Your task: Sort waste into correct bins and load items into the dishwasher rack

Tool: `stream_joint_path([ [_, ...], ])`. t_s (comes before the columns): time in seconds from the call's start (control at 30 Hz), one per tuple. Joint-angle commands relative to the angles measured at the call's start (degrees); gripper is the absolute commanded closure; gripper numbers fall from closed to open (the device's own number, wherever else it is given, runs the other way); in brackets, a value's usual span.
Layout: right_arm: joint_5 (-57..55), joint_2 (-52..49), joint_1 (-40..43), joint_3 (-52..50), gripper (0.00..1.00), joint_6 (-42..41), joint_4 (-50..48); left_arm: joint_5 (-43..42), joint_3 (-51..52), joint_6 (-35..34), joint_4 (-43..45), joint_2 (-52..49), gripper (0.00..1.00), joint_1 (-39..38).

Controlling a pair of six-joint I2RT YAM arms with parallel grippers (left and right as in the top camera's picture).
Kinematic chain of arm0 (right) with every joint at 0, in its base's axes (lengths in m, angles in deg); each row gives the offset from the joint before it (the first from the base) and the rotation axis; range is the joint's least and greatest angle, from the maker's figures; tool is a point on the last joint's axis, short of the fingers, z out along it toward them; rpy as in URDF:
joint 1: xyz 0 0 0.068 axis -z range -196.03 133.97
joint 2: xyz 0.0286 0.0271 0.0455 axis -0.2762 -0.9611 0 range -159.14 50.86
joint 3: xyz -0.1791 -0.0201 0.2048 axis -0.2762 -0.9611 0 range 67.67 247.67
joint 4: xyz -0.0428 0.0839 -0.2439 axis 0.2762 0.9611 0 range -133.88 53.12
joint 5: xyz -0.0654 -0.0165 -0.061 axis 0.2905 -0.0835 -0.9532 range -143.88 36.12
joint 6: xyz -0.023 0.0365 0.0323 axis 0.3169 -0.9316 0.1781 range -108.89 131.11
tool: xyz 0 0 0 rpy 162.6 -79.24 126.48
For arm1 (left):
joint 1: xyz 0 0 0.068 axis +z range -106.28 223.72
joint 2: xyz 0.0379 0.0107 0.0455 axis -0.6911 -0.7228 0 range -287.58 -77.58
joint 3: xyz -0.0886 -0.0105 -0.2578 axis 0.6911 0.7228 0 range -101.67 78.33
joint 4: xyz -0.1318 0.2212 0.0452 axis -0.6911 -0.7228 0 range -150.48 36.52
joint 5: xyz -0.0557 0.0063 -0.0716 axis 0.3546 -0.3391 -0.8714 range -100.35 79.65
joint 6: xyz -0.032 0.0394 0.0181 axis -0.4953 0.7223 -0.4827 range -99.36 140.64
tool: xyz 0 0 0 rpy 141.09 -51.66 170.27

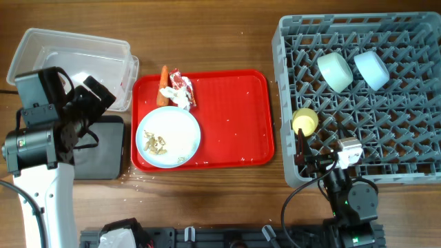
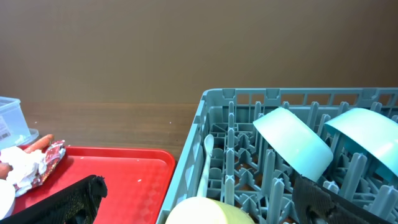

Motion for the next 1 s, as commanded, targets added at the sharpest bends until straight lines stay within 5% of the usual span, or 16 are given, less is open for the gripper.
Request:
stream_joint_path([
  [0.0,-0.81,-0.39,0.31,-0.02,0.0,-0.92,-0.17,0.37,-0.96,-0.79,0.17,-0.02,0.0,0.31],
  [0.13,-0.79,-0.39,0.31,-0.02,0.0,-0.92,-0.17,-0.31,-0.96,-1.31,0.31,-0.02,0.0,0.31],
  [0.3,-0.79,-0.39,0.31,-0.02,0.0,-0.94,-0.15,-18.64,-0.94,-2.71,2.25,-0.2,0.0,0.11],
  [0.43,-0.79,-0.39,0.31,-0.04,0.0,-0.92,-0.17,-21.73,-0.9,2.56,5.01,-3.5,0.08,-6.36],
  [0.73,-0.79,-0.39,0.31,-0.02,0.0,-0.94,-0.17,10.6,-0.9,8.52,13.16,-27.15,0.21,-31.93],
  [0.9,-0.79,-0.39,0.31,-0.02,0.0,-0.94,-0.17,12.81,-0.9,8.55,20.44,-39.36,0.28,-33.33],
  [0.97,-0.81,-0.39,0.31,-0.02,0.0,-0.92,-0.17,12.81,-0.9,8.55,22.23,-42.97,0.38,-33.11],
])
